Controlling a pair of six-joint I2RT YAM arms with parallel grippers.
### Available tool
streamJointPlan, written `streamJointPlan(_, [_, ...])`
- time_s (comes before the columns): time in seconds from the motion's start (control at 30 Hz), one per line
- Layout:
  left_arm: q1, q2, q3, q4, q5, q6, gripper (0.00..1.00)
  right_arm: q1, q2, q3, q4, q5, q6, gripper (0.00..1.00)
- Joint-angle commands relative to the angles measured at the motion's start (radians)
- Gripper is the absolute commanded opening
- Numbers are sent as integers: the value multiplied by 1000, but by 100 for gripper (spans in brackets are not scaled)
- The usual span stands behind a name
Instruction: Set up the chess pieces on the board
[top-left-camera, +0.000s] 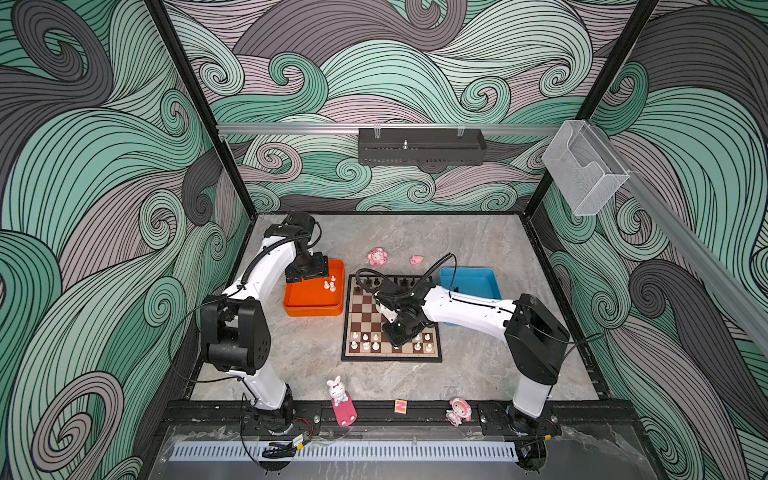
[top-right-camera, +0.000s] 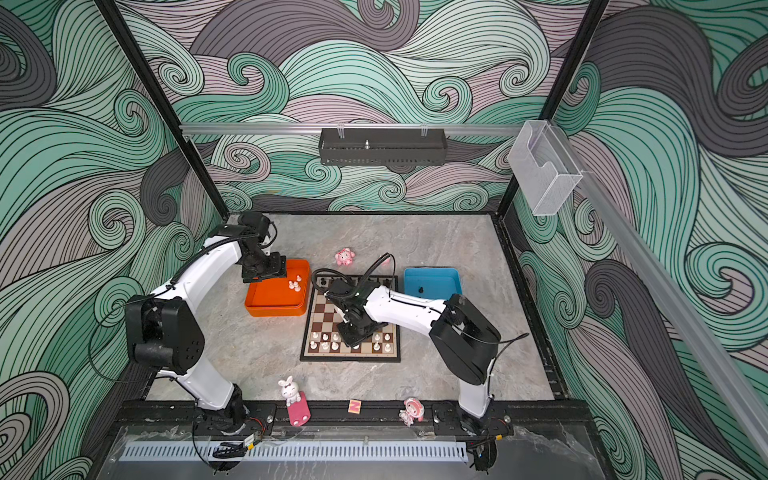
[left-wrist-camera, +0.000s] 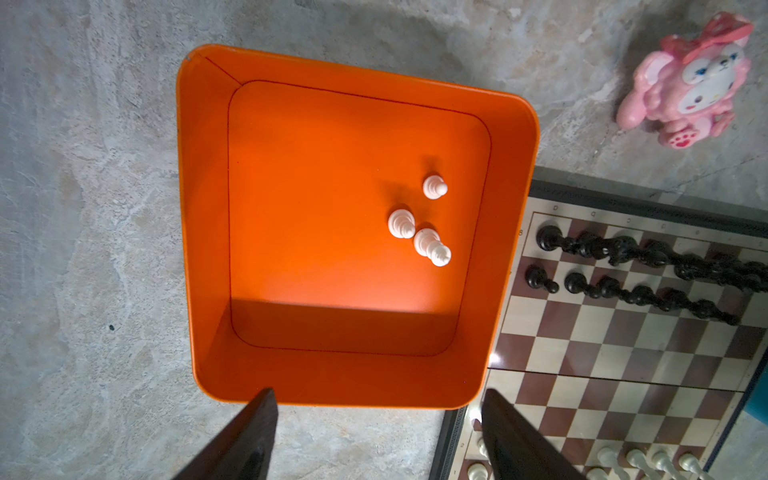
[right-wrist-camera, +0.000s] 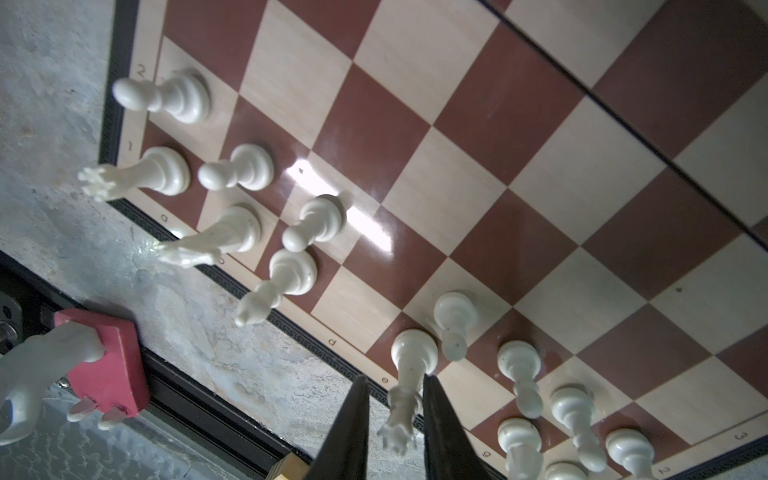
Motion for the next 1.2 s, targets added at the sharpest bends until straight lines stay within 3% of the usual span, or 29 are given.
streamJointPlan(0.0, [9,-16,3,-8,8,8,80,1,8,21,-30,21,7,24])
streamJointPlan(0.3, [9,-14,-1,-4,12,6,79,2,8,13,-42,31,13,23])
streamJointPlan(0.67, [10,-18,-8,-4,12,5,80,3,-5,25,-47,28,13,13])
streamJointPlan(1.17, [10,-23,-18,2,5,4,80,43,11,126,-116,42,3,13])
